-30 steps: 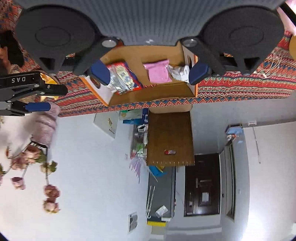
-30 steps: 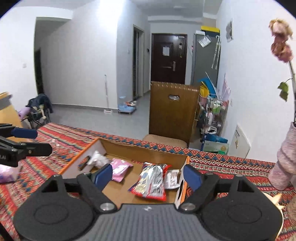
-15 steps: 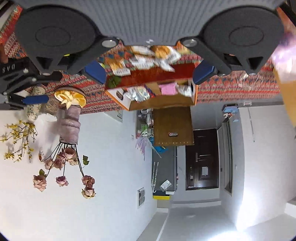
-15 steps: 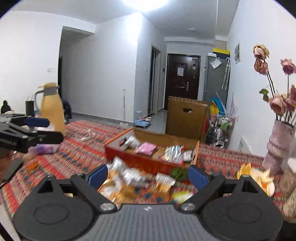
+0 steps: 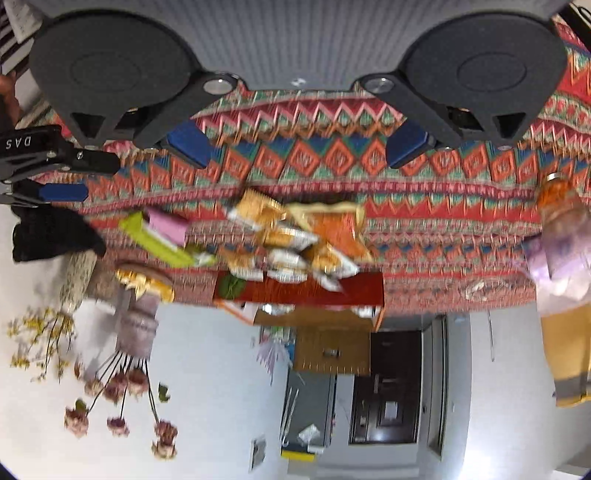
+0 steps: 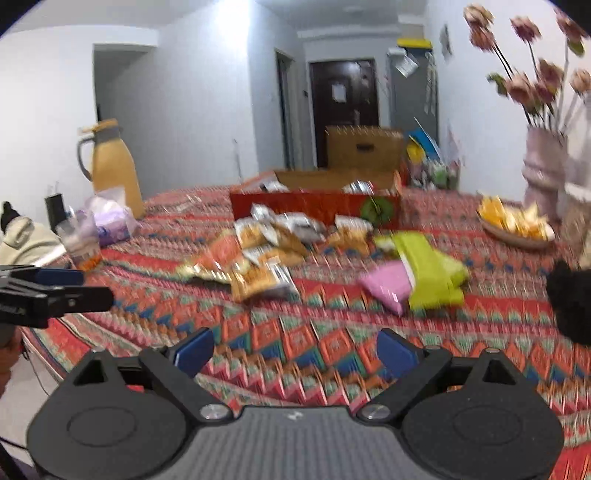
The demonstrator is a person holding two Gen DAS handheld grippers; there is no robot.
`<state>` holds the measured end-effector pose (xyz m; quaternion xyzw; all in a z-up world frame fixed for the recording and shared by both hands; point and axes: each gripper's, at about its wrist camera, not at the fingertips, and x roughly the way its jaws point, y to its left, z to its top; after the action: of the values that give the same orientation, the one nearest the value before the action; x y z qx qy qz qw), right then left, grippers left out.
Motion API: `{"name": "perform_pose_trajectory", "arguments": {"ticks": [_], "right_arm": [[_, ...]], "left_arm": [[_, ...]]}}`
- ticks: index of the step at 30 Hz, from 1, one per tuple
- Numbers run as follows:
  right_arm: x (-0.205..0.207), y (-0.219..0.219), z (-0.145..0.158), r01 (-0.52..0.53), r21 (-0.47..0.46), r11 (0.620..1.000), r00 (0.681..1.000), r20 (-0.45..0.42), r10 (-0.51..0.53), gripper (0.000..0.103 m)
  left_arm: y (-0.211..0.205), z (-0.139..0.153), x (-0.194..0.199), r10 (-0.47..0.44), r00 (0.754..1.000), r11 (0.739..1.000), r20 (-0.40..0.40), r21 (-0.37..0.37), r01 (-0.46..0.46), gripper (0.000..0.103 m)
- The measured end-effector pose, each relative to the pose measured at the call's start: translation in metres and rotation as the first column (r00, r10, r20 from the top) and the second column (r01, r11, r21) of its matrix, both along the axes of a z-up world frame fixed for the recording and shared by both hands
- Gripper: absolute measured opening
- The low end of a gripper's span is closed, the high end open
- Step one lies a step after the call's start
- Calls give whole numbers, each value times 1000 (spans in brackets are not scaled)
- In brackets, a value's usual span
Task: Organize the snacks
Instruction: 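Withdraw both tools back toward the remaining snack packets, then grasp oat-cracker packet with left gripper while right grasps another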
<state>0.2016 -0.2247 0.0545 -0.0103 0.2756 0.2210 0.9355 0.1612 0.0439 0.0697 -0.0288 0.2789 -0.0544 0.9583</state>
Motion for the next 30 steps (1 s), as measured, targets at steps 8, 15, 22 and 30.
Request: {"name": "perform_pose_trajectory", "arguments": {"ticks": [8,15,22,30], "right_arm": [[2,-2,-21,43,-20,999,998,-54,-44,95],[21,-12,-22,77,-18,997,995,-67,-78,95],[39,-25,-27,126,-27,992,988,-88,-128,95],[57,-39,-27,166,-18,986,981,-97,-167,95]], "left_arm": [[-5,-8,24,-41,999,999,-25,16,41,103],[-38,-12,87,-213,977,974,-31,77,215,99],[-62,-29,158,-318,943,937,-102,117,329,82],[-67,-47,189,-365,913,922,-179,68,382,43]]}}
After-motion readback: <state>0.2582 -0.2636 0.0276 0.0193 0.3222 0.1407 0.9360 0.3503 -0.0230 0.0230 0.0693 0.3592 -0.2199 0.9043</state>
